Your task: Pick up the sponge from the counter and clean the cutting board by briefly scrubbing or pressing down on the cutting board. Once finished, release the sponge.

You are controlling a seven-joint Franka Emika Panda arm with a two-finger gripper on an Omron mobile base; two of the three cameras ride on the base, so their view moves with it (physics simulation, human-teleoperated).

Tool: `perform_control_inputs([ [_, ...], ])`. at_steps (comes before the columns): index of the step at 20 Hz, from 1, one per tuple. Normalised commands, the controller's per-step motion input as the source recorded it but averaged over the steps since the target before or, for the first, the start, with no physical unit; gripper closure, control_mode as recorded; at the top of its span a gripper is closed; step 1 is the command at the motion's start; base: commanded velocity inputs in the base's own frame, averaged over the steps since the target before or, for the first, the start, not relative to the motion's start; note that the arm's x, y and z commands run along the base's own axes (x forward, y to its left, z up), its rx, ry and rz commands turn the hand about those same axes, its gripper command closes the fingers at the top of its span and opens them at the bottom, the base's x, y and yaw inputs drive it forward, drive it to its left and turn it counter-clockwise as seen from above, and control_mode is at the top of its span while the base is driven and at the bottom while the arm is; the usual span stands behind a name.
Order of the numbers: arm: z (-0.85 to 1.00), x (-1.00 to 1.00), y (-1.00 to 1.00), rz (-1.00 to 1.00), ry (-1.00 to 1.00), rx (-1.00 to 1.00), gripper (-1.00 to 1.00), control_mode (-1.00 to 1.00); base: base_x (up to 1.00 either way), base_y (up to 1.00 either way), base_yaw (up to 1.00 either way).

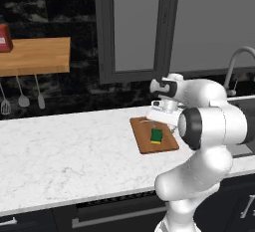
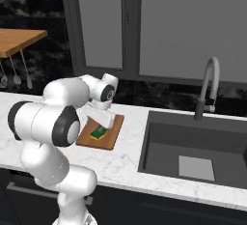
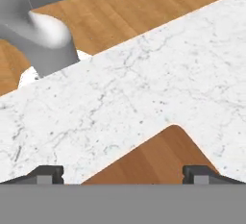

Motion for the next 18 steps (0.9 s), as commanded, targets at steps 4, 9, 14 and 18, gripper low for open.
perform_control_inputs([
  [4, 0.97, -0.83, 0.03, 0.00, -0.29, 0.02, -1.00, -1.00, 0.00, 0.00, 0.00],
  [9, 0.94, -1.00, 0.05, 0.00, -0.57, 0.08, -1.00, -1.00, 0.00, 0.00, 0.00],
  [14, 0.93, -1.00, -0.01, 0.00, -0.46, 0.16, -1.00, -1.00, 0.00, 0.00, 0.00],
  [18, 0.84, -1.00, -0.18, 0.00, -0.36, 0.16, -1.00, -1.00, 0.00, 0.00, 0.00],
])
